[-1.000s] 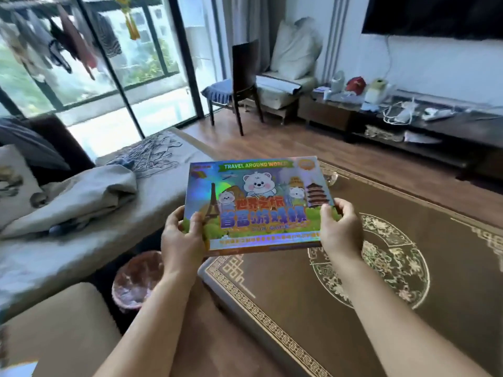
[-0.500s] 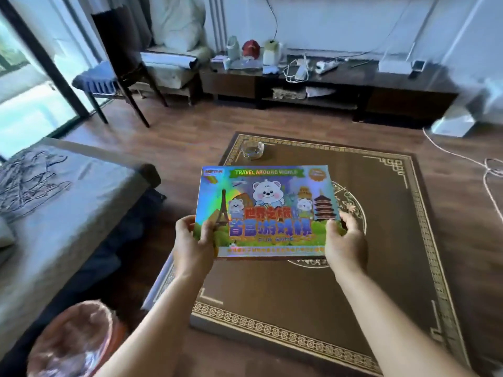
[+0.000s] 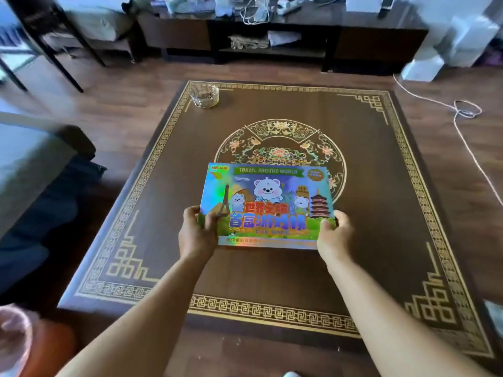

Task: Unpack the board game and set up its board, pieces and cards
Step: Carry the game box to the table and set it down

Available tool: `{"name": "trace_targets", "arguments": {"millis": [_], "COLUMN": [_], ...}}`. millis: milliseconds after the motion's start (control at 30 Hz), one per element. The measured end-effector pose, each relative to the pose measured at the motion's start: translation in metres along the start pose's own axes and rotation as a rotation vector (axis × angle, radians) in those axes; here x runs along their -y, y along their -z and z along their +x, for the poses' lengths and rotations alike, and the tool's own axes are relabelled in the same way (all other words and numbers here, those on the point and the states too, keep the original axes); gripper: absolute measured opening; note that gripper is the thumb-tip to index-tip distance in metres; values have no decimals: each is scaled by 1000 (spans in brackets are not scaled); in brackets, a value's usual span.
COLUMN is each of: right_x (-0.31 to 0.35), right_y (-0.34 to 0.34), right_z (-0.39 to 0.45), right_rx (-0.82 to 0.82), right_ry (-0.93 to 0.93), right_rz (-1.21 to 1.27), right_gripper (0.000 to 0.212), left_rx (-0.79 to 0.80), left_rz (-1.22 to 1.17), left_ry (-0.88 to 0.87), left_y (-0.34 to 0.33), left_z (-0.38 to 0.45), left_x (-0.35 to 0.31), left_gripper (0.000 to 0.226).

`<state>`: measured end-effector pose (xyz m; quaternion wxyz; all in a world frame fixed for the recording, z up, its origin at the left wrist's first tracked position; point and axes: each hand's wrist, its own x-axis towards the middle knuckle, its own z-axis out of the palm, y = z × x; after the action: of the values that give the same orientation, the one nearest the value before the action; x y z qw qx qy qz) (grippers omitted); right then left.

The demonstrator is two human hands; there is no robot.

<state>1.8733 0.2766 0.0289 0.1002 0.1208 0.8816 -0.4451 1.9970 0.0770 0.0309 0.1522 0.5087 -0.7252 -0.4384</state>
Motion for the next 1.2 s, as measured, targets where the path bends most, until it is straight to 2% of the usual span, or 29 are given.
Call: {"name": "trace_targets", "arguments": {"millis": [233,467,567,700,800,900,1000,1200], "right_x": [-83,-128,-125,-111,-104,-105,-114,-131], "right_y": [-48,-65,-60,-44,-33,-25,-20,-11], "right_z": [19,9,3,-18,-43,-64,-74,-71], "right_rx": [-53,-67,-11,38,50,52,65,115], "right_ry": [20,26,37,55,78,101,77,71], "right_rz": [-95,-125,-164,-165,-83,-9,55,112], "right_gripper": [37,42,47,52,51,43,46,49], "left_rx": [37,122,213,282,327,306,318,338], "left_rz": [116,186,227,226,206,336,406,420], "left_ry": [-57,-209,-244,-235,-315,-438,-502,-580], "left_y": [-54,-64,-58,-43,-29,-19,-16,-32], "left_z": [25,25,22,7,-16,-34,-51,-71], "left_x": [87,121,119,111,102,95,96,91], "left_gripper": [36,40,41,68,73,77,81,98]}}
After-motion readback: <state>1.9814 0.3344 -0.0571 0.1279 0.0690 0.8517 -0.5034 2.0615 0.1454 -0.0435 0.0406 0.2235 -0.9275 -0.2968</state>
